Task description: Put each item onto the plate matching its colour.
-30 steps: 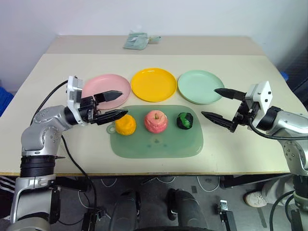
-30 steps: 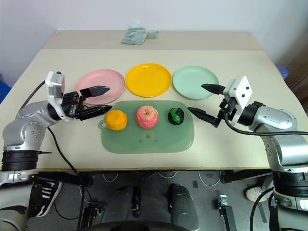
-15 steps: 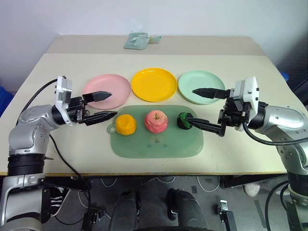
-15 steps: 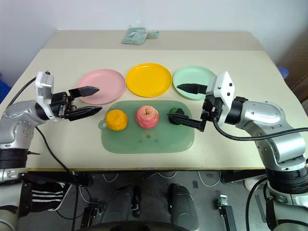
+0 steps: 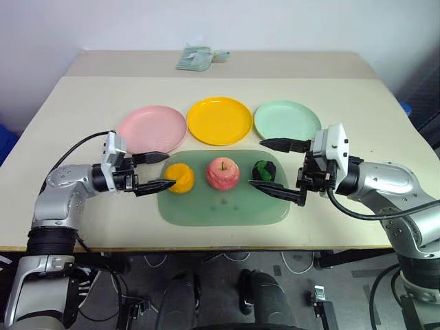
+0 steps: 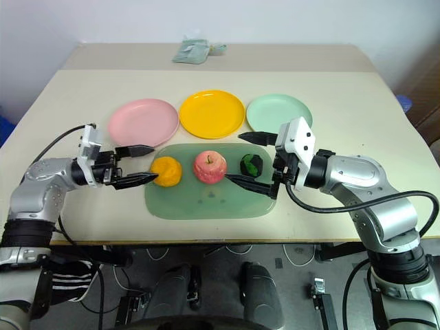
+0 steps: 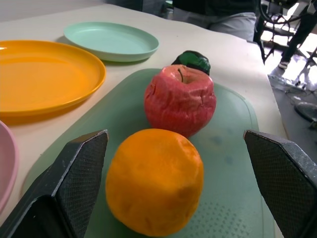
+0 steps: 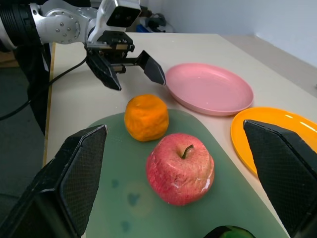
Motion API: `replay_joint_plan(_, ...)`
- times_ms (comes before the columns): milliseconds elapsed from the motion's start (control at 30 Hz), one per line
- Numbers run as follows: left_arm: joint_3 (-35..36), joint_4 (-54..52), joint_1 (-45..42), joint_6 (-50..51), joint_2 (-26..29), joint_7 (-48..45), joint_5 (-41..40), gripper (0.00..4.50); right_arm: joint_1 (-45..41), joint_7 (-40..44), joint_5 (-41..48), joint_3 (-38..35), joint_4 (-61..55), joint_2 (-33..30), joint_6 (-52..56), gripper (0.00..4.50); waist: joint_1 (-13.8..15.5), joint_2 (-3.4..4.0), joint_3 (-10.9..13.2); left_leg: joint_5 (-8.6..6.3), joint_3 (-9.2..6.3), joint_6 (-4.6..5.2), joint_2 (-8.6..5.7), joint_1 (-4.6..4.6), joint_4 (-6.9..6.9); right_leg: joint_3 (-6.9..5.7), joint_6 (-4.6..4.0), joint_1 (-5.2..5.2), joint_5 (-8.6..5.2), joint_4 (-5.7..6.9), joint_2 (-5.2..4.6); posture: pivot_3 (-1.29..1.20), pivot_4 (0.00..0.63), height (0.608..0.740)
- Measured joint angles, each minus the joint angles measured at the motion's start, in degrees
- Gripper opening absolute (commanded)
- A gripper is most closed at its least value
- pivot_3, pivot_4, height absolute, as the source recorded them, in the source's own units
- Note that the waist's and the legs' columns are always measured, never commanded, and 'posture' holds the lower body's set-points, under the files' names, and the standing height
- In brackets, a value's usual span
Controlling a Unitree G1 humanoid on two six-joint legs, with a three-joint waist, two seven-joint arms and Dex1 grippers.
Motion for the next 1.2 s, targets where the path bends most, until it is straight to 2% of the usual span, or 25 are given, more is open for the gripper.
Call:
replay_joint_plan(600, -6.2, 4.9, -2.4, -8.7, -5.5, 4.5, 9.2, 4.50, 2.2, -2.0, -1.6, -0.3, -1.2, 0.8, -1.3, 4.49, -0.1, 0.00, 0.0, 0.00, 0.00, 0.00, 0.00, 0.01, 0.00, 0.00, 0.10, 0.01, 0.06, 0.00, 0.01, 0.00, 0.150, 0.740)
replay_joint_plan(733, -7.1, 6.7, -2.5, -10.7, -7.2, 5.2, 10.5, 3.28, 2.2, -2.2, -1.7, -0.4, -1.2, 0.8, -1.3, 4.50, 0.0, -0.01, 0.0, 0.00, -0.01, 0.00, -0.01, 0.00, 0.00, 0.00, 0.10, 0.01, 0.06, 0.00, 0.00, 0.00, 0.150, 0.740)
replay_joint_plan(933, -6.3, 10.2, -4.7, -11.8, -8.8, 6.4, 10.0, 3.28, 2.2, -2.8, -1.8, -0.7, -1.2, 0.7, -1.3, 4.50, 0.0, -0.01, 0.0, 0.00, -0.02, 0.00, -0.01, 0.00, 0.00, 0.00, 0.11, 0.01, 0.07, 0.01, 0.00, 0.00, 0.150, 0.740)
replay_joint_plan(1100, -1.1, 13.8, -13.2, -8.4, -10.0, 10.2, 6.0, 3.28, 0.5, -7.7, -4.0, -1.5, 0.6, 3.9, -2.9, 4.50, 0.0, -0.03, 0.0, 0.00, -0.04, 0.01, -0.05, -0.03, 0.05, -0.02, 0.18, 0.02, 0.11, 0.02, 0.01, 0.00, 0.150, 0.740)
replay_joint_plan(1200, 1.9, 23.6, -22.9, -11.7, -13.5, 18.2, 6.9, 3.28, -4.5, -15.3, -11.8, -1.5, 7.8, 6.2, -5.2, 4.50, 0.2, -0.05, 0.0, 0.01, -0.06, 0.02, -0.11, -0.02, 0.08, -0.03, 0.21, 0.06, 0.12, 0.02, -0.01, 0.00, 0.150, 0.740)
